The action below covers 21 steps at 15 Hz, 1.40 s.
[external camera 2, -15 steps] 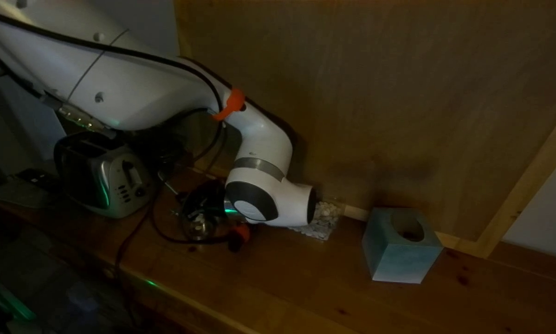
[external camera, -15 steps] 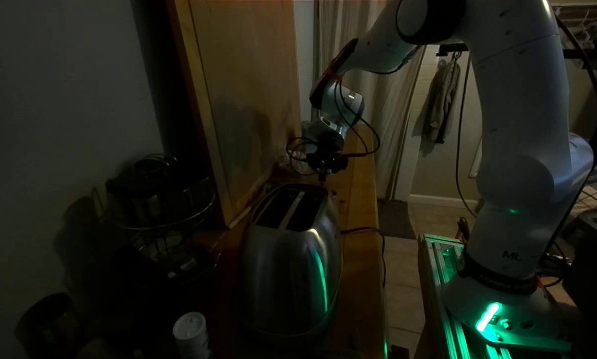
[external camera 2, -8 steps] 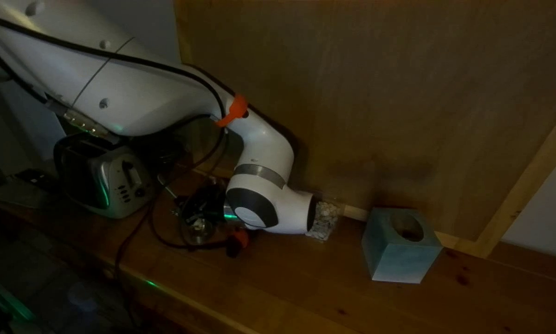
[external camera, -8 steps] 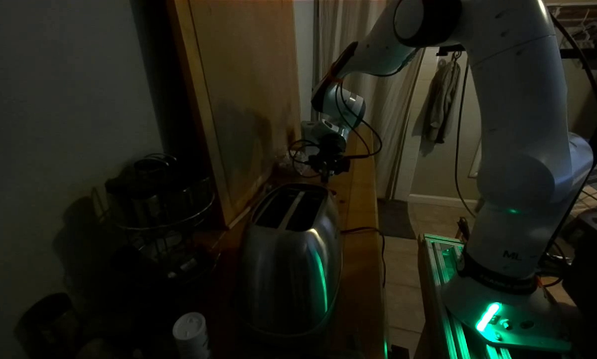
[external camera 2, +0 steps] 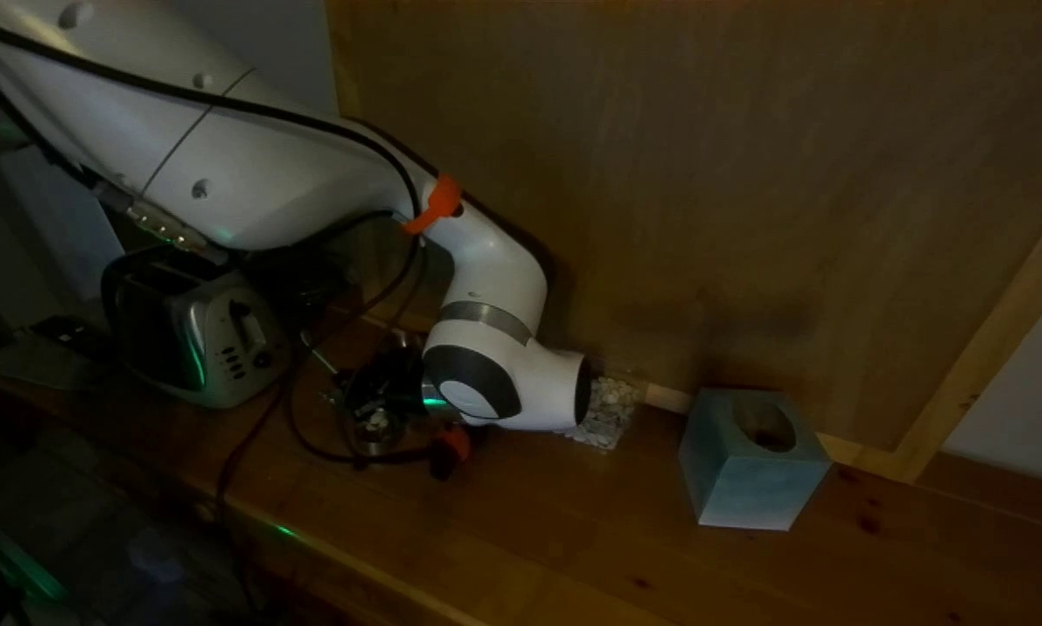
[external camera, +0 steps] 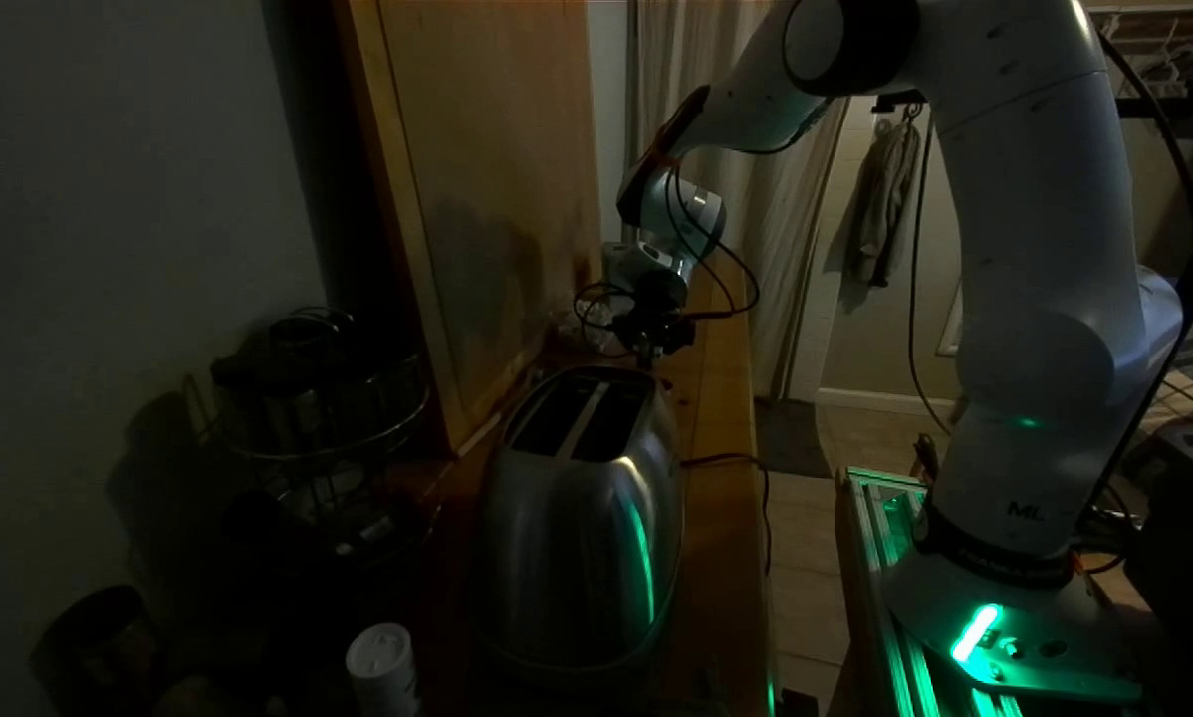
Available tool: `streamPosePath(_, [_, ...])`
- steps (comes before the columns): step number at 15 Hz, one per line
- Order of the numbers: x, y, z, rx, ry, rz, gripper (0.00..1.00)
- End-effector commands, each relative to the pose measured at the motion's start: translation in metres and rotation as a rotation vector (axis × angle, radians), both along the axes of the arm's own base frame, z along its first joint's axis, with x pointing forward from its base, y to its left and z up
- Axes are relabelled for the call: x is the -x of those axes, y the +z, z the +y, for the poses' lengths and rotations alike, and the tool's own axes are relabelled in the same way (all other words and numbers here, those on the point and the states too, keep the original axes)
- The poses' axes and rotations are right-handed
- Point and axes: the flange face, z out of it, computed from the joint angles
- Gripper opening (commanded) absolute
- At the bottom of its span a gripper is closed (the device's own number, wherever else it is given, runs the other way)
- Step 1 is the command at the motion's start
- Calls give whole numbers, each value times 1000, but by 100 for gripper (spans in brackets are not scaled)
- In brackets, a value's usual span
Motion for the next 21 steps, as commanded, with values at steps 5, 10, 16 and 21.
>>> streamPosePath(5, [-7, 11, 8, -71, 53, -45, 2])
streamPosePath(10, [-4, 15, 1, -89, 67, -45, 2])
streamPosePath(16, [6, 9, -8, -58, 27, -23, 2])
streamPosePath(21, [9, 15, -7, -139, 36, -36, 2])
